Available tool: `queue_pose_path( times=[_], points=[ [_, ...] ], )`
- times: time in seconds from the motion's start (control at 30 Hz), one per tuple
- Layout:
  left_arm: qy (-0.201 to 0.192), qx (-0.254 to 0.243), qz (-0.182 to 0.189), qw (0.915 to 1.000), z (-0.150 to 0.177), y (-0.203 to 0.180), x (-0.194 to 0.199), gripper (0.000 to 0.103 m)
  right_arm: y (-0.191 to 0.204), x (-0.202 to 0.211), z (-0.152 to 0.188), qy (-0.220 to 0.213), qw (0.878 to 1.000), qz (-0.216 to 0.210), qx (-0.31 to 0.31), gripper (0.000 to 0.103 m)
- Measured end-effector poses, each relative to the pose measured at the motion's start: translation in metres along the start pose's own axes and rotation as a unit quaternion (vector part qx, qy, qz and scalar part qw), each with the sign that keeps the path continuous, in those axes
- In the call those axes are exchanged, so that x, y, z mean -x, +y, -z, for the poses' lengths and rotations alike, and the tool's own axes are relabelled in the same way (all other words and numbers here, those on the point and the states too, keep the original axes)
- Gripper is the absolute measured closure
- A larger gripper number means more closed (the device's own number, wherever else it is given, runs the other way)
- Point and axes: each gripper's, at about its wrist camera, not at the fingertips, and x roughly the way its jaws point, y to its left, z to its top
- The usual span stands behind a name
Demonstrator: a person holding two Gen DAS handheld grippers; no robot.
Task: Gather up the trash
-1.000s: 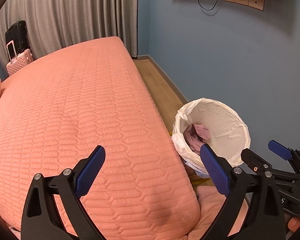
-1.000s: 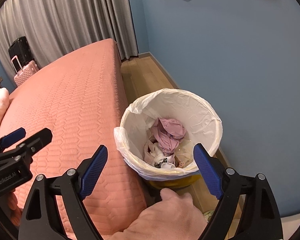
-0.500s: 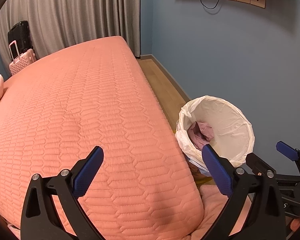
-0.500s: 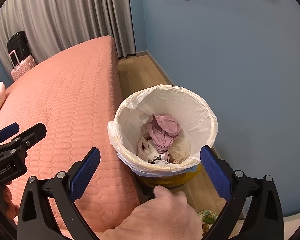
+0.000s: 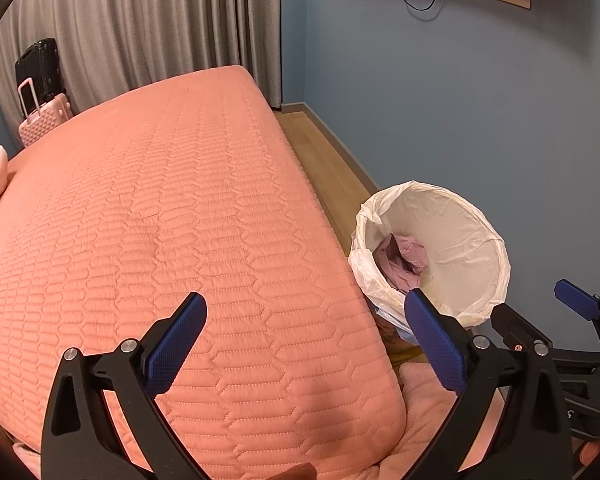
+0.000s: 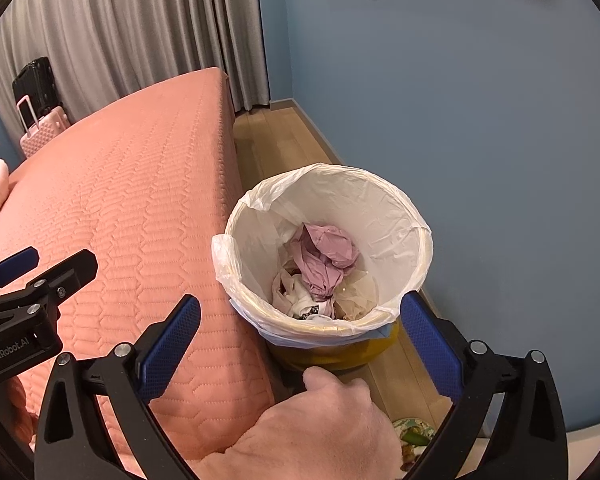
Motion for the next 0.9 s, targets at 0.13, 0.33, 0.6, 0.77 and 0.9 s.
queue_pose_path(
  times=[0.13,0.33,0.6,0.77,0.9],
  points=[
    [0.001,0.004,-0.007,1.0000,0.0011,-0.0003,-0.0012,0.008,0.0006,0.0004,0.0014,0.000,1.000,-0.001,0.000,0.006],
    [0.004,0.014,-0.014,0.9998,0.0034,0.0003,-0.0021,0.008,0.0015,0.0002,0.0023,0.000,1.000,-0.002,0.001,0.006],
    [0.005,0.015,-0.019,0.9997,0.0033,0.0007,-0.0022,0.008,0.0050,-0.0030,0.0047,0.001,1.000,-0.006,0.006,0.006],
    [0.006,0.016,-0.024,0.9996,0.0039,-0.0001,-0.0023,0.008,0.0053,-0.0029,0.0043,0.001,1.000,-0.007,0.008,0.006],
    [0.010,0.019,-0.029,0.9994,0.0043,0.0005,-0.0026,0.008,0.0055,-0.0029,0.0041,0.000,1.000,-0.006,0.009,0.006]
  ],
)
